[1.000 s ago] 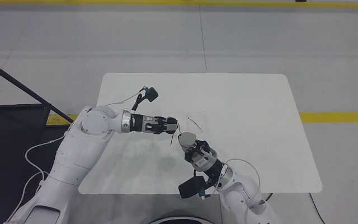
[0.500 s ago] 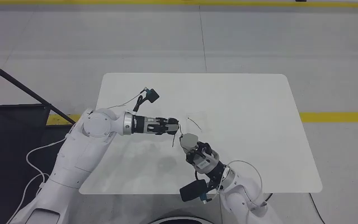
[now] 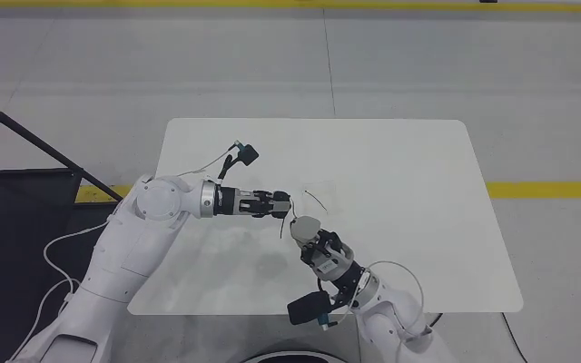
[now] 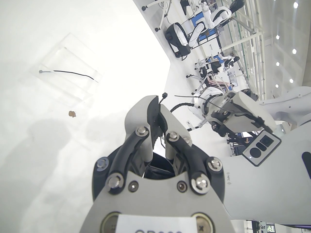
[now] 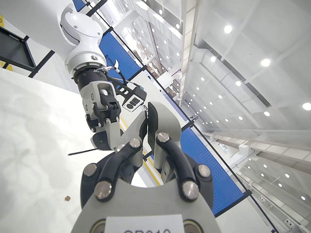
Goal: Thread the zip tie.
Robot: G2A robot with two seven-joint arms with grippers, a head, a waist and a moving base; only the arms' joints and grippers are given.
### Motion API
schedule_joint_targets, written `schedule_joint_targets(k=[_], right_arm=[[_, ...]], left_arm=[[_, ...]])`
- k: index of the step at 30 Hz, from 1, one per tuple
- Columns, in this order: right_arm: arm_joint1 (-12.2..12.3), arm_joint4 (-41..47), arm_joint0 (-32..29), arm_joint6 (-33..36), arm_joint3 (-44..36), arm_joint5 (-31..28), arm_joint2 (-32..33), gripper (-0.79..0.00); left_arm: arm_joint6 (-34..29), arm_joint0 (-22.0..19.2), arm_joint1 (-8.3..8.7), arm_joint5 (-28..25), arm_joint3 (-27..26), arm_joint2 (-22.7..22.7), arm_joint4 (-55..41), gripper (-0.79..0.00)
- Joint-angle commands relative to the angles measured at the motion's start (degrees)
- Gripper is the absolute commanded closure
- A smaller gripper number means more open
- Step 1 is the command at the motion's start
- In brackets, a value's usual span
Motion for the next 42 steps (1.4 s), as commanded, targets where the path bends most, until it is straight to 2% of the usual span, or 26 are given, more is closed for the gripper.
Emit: schedule_joint_targets(k=[1,42], right_arm=[[-0.02,-0.09,0.13,0.14,0.05,0.0,-0.14,0.0],[-0.21,0.26,1.45,1.47,1.11,1.03,-1.1,0.0]], left_arm=[[0.02,-0.01,0.0,0.0,0.01,0.01,-0.01,0.0],[0.02,-0.01,0.0,0.0,0.01,0.01,-0.01,0.0]])
